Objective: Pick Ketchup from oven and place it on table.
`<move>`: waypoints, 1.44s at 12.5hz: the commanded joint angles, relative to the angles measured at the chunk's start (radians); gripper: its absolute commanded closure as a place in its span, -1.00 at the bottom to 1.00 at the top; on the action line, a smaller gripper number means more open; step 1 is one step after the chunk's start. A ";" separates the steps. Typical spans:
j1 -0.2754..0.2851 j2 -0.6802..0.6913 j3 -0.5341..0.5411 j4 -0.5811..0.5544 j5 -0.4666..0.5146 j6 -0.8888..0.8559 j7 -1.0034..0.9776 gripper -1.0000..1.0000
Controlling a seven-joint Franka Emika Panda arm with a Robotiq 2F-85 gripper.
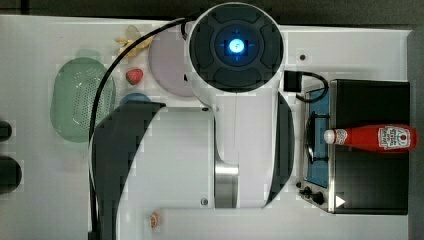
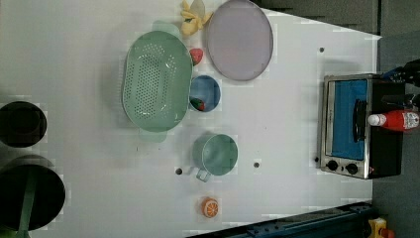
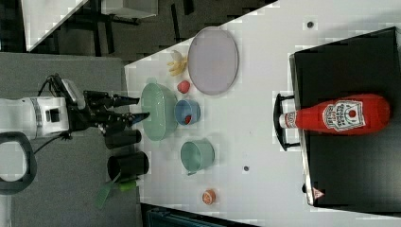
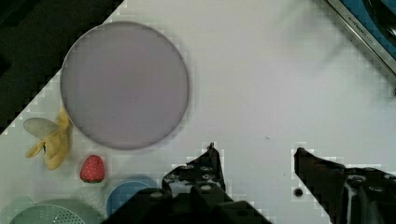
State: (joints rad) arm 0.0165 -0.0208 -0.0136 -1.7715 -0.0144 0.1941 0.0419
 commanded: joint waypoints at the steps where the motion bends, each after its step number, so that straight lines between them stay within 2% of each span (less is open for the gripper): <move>1: -0.002 -0.256 -0.068 -0.069 0.013 -0.177 0.002 -0.60; 3: -0.003 -0.255 -0.070 -0.070 0.013 -0.176 0.002 -0.99; 6: -0.006 -0.246 -0.097 -0.070 0.013 -0.165 0.002 -1.00; 9: -0.018 -0.213 -0.168 -0.070 0.013 -0.139 0.002 -1.00; 18: -0.051 -0.002 -0.463 -0.068 0.013 0.168 -0.002 -1.00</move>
State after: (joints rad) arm -0.0465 -0.0159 -0.4536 -1.8604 0.0138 0.3120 0.0433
